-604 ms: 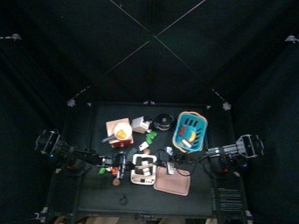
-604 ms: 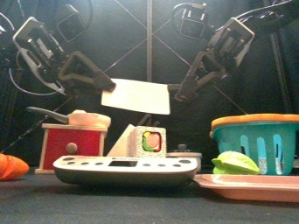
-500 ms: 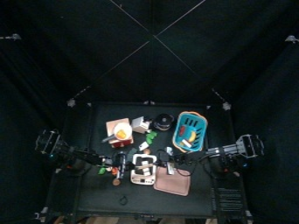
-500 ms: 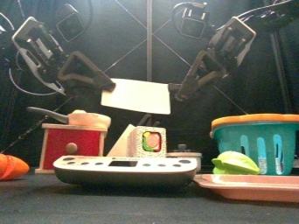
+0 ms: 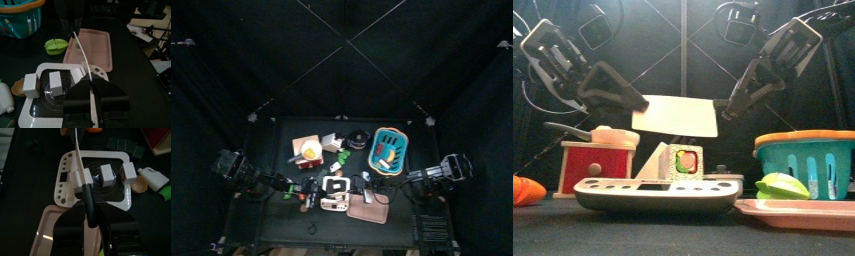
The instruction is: Cut sushi roll
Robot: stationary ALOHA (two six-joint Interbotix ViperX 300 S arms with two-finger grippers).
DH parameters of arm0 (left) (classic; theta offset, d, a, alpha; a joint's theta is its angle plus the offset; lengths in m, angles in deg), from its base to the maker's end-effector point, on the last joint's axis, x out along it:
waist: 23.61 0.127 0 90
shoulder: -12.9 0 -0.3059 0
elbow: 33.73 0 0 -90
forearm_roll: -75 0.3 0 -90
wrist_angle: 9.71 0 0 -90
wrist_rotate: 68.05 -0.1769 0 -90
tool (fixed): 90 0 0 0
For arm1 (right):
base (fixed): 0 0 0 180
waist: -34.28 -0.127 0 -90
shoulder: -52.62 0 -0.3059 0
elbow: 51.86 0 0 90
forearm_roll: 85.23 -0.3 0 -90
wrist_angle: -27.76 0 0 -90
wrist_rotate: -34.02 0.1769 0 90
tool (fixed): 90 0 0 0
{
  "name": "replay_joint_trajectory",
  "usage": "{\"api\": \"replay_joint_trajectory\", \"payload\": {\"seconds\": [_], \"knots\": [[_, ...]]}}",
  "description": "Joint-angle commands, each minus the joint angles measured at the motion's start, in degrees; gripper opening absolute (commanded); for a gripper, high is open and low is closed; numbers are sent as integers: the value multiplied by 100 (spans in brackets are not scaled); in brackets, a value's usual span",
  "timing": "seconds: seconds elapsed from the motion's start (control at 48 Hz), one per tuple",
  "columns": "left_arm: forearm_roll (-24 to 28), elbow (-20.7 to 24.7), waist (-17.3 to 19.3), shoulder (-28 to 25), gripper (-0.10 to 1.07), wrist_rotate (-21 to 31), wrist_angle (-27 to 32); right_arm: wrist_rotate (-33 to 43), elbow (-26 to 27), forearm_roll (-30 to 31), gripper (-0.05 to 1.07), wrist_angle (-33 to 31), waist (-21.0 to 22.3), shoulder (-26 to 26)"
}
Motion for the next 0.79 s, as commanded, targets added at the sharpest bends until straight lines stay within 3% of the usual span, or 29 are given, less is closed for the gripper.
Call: {"api": "replay_joint_trajectory", "payload": {"seconds": [0.0, 0.771], "knots": [[-35, 158, -220, -79, 30, 0, -18, 18, 53, -9, 50, 18, 97, 62], [-237, 167, -308, -176, 30, -9, 9, 18, 114, 0, 50, 26, 149, -79]]}}
